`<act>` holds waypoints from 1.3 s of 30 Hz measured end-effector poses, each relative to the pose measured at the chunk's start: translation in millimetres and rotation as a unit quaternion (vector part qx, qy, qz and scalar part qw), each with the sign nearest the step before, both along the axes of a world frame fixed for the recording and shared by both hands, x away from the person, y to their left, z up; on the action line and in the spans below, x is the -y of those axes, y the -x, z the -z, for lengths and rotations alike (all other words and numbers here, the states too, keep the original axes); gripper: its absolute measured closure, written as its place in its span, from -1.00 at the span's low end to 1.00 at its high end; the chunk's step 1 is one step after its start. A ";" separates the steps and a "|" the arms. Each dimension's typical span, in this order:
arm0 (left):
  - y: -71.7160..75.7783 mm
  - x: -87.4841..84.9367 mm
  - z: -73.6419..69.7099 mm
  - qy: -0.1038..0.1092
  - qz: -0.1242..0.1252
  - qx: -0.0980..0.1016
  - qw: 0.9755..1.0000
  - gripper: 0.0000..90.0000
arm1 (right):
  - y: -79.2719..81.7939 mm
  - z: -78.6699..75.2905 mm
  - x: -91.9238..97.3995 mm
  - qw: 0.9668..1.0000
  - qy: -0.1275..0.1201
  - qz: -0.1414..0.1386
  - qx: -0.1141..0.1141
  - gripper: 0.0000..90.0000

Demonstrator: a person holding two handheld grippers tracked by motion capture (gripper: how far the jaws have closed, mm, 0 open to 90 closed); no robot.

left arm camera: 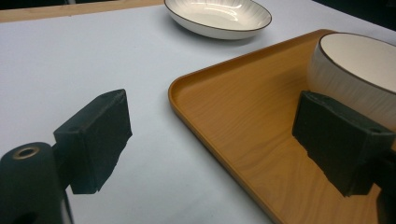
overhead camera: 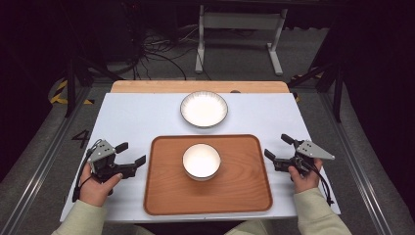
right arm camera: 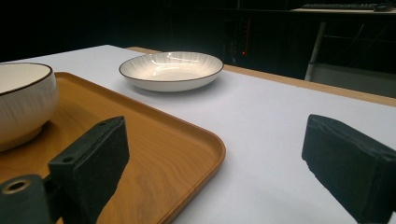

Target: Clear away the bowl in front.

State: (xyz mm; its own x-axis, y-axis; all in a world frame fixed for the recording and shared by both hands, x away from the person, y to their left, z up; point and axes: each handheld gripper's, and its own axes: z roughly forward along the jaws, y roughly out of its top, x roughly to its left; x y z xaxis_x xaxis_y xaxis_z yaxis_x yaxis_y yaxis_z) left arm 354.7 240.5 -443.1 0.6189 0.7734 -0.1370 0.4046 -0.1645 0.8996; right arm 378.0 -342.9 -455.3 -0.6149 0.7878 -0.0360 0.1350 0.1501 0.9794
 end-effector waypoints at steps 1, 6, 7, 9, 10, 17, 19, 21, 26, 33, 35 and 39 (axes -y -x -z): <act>0.6 -0.5 1.1 0.000 -0.001 -0.002 1.000 -0.72 | 0.3 0.1 -0.1 1.000 -0.002 0.000 0.000 -0.82; 2.6 -1.8 6.9 -0.006 -0.005 0.001 1.000 -0.72 | 0.7 0.2 0.4 1.000 -0.001 -0.003 0.004 -0.82; 3.2 -1.8 8.2 -0.009 -0.005 0.001 1.000 -0.72 | 0.8 0.2 0.5 1.000 -0.002 -0.003 0.004 -0.82; 4.4 -1.3 11.6 -0.015 -0.006 0.002 1.000 -0.72 | 0.9 0.3 0.5 1.000 -0.002 -0.004 0.005 -0.82; 5.0 -1.2 12.2 -0.020 -0.005 0.003 1.000 -0.72 | 0.9 0.3 0.4 1.000 -0.002 -0.004 0.005 -0.82; 7.7 2.2 18.4 -0.032 0.001 0.004 0.999 -0.73 | 1.0 0.3 0.4 1.000 -0.001 -0.005 0.005 -0.82; 7.7 2.0 19.4 -0.033 0.002 0.000 0.999 -0.74 | 1.1 0.3 0.3 1.000 -0.001 -0.005 0.005 -0.82; 6.6 1.2 22.6 -0.035 0.002 -0.008 0.999 -0.74 | 1.2 0.2 0.2 1.000 0.000 -0.005 0.005 -0.82; 5.3 1.1 23.1 -0.036 0.003 -0.013 0.999 -0.75 | 1.2 0.2 0.1 1.000 0.000 -0.006 0.005 -0.82; 2.6 -3.4 23.9 -0.013 -0.003 -0.031 0.999 -0.76 | 1.3 0.2 0.0 1.000 0.001 -0.006 0.005 -0.82; 2.4 -3.5 24.0 -0.012 -0.004 -0.031 0.999 -0.76 | 1.2 0.2 0.0 1.000 0.001 -0.006 0.005 -0.82; 3.1 -4.0 23.9 -0.010 -0.004 -0.028 1.000 -0.76 | 0.6 0.2 0.2 1.000 -0.001 -0.003 0.002 -0.81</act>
State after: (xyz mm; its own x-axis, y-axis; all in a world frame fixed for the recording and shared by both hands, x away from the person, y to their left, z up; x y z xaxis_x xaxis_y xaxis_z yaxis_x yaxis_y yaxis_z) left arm 351.7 244.5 -467.0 0.6047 0.7812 -0.1553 0.4550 -0.1788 0.8723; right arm 377.4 -343.1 -455.5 -0.6195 0.7842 -0.0371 0.1294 0.1486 0.9804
